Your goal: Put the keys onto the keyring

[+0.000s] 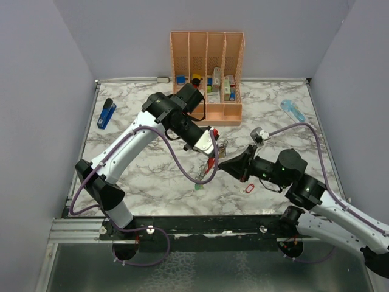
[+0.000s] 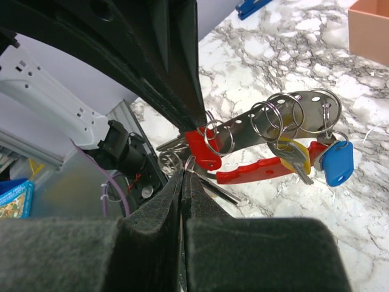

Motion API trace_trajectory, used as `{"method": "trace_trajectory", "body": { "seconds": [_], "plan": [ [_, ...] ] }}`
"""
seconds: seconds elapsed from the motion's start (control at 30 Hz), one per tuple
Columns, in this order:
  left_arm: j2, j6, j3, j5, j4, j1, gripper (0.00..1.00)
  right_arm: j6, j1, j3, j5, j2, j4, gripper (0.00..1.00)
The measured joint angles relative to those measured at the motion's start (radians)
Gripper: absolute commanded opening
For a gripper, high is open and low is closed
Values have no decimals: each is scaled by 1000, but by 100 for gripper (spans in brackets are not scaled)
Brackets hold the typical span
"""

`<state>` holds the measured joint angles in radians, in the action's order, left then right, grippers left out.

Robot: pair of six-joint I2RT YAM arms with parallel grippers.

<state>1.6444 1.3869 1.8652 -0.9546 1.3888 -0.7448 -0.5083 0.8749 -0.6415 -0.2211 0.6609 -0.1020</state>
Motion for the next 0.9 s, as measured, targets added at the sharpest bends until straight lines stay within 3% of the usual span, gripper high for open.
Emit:
{"method": "trace_trajectory", "body": {
  "seconds": [0.47, 0.9],
  "plan": [
    [8, -19, 8, -22, 1, 0, 0, -15, 0, 0, 56, 4, 6, 1],
    [9, 2, 1, 14, 1, 0, 0, -19, 0, -5, 192, -77, -204, 1]
  ]
}}
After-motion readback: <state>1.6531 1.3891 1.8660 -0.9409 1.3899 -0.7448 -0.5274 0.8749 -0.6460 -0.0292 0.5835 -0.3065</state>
